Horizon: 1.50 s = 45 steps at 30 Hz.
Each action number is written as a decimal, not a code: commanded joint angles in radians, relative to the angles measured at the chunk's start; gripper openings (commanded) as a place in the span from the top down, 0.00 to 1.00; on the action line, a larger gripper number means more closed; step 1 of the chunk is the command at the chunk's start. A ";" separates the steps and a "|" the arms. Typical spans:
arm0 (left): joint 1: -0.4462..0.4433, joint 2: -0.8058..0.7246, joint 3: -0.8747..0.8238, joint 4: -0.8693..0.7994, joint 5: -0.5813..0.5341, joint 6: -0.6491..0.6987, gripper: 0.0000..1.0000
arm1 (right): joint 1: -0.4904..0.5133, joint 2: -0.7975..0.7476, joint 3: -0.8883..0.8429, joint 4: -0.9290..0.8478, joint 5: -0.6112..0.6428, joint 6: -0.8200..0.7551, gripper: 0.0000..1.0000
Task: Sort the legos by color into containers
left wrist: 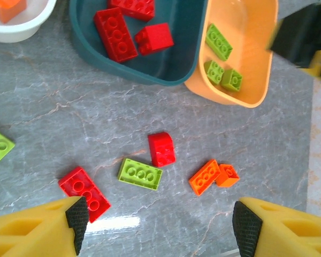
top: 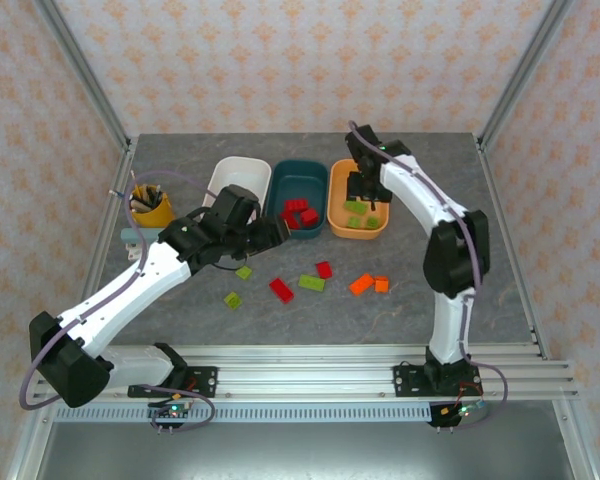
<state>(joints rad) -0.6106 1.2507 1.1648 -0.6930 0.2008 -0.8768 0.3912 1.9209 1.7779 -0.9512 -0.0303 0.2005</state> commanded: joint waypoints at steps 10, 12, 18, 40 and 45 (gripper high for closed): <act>-0.139 0.185 -0.040 -0.144 -0.083 -0.223 0.29 | 0.190 -0.746 -0.780 0.482 -0.449 0.045 0.36; -0.158 0.217 -0.033 -0.143 -0.094 -0.250 0.29 | 0.236 -0.840 -0.877 0.523 -0.447 0.071 0.36; -0.187 0.299 -0.002 -0.085 -0.072 -0.271 0.29 | 0.288 -1.020 -1.032 0.494 -0.333 0.132 0.35; -0.394 0.937 0.753 -0.273 -0.028 0.520 0.41 | 0.288 -1.443 -0.790 -0.068 0.232 0.500 0.35; -0.395 1.004 0.807 -0.295 -0.040 0.581 0.41 | 0.289 -1.512 -0.752 -0.122 0.245 0.574 0.35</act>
<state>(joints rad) -1.0061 2.2337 1.9244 -0.9264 0.1818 -0.3954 0.6765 0.4221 1.0100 -0.9855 0.1566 0.6998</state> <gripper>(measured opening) 0.585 0.653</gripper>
